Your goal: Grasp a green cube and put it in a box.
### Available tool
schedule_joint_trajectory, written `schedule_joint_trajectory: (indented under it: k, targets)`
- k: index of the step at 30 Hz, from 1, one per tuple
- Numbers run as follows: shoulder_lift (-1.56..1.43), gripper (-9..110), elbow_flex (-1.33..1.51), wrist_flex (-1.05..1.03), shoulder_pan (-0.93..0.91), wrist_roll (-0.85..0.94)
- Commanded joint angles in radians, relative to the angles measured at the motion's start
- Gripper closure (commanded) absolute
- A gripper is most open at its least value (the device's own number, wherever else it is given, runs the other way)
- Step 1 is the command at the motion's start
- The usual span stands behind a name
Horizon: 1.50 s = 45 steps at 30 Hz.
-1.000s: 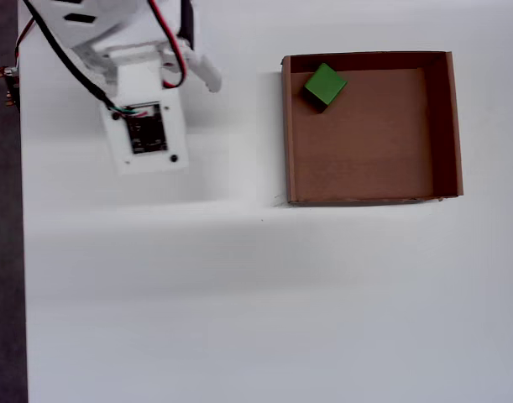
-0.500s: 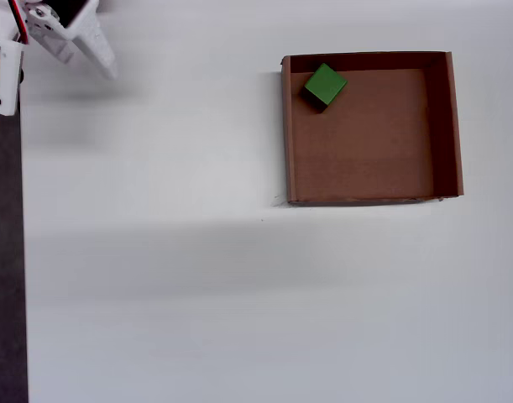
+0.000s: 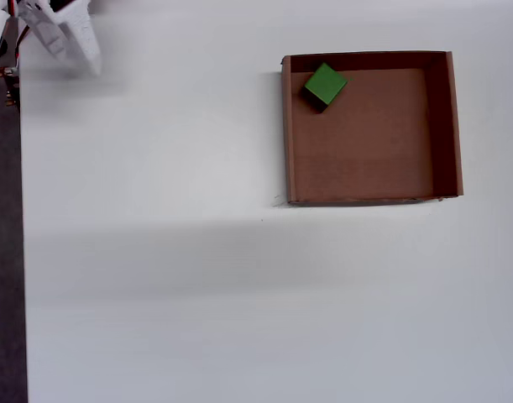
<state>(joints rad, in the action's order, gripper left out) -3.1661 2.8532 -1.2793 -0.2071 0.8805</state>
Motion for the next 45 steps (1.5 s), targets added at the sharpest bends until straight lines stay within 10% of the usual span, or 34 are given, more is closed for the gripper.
schedule_joint_trajectory:
  k: [1,45]
  targets:
    - [-0.018,80,0.041,0.026,-0.003,0.008]
    - [-0.018,80,0.118,0.049,0.015,-0.015]
